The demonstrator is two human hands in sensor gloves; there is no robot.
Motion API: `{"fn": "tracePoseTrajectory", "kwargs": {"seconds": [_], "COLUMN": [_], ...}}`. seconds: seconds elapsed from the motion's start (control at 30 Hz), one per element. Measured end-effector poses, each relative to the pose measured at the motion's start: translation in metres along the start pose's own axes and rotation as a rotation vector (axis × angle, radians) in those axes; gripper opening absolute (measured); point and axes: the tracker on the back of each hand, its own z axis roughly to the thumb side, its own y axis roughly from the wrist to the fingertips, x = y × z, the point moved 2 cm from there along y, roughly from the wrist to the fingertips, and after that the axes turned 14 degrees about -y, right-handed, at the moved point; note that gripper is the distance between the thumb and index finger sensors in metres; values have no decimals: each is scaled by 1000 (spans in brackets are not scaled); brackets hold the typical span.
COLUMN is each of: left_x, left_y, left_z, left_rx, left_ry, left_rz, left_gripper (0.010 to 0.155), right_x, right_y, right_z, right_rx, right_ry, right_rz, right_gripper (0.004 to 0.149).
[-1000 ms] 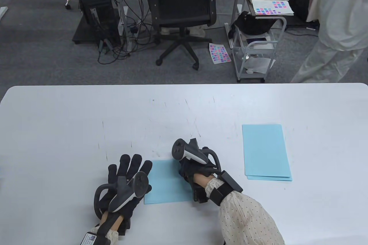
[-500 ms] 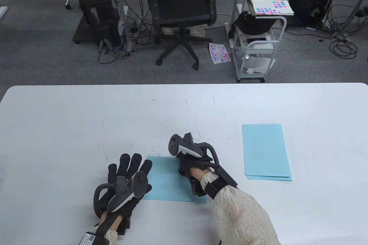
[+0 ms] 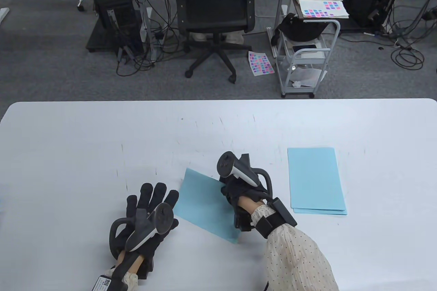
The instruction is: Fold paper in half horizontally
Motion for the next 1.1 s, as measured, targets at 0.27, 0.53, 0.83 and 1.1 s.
{"fn": "tracePoseTrajectory", "kwargs": {"seconds": [0.27,0.53,0.83,1.1], "left_x": [-1,-1,-2,-1], "left_y": [-2,-1,-2,-2], "left_z": [-2,-4,-5,-5], "left_rx": [-10,-13,-6,-4], "left_ry": [-12,-22,-16,-12], "left_rz": [-9,-11,-8,-8], "left_gripper": [77,77,77,77], "right_x": [19,39,24,-19], "right_y": [-23,-53,-67,-63], "right_z": [-49,-129,-231,-289], "right_rx": [-57,-271,-578,-767], "right_ry": [292,588,684,677], "right_rz": [-81,-287,-364,-272], "right_gripper": [42,43,44,44]}}
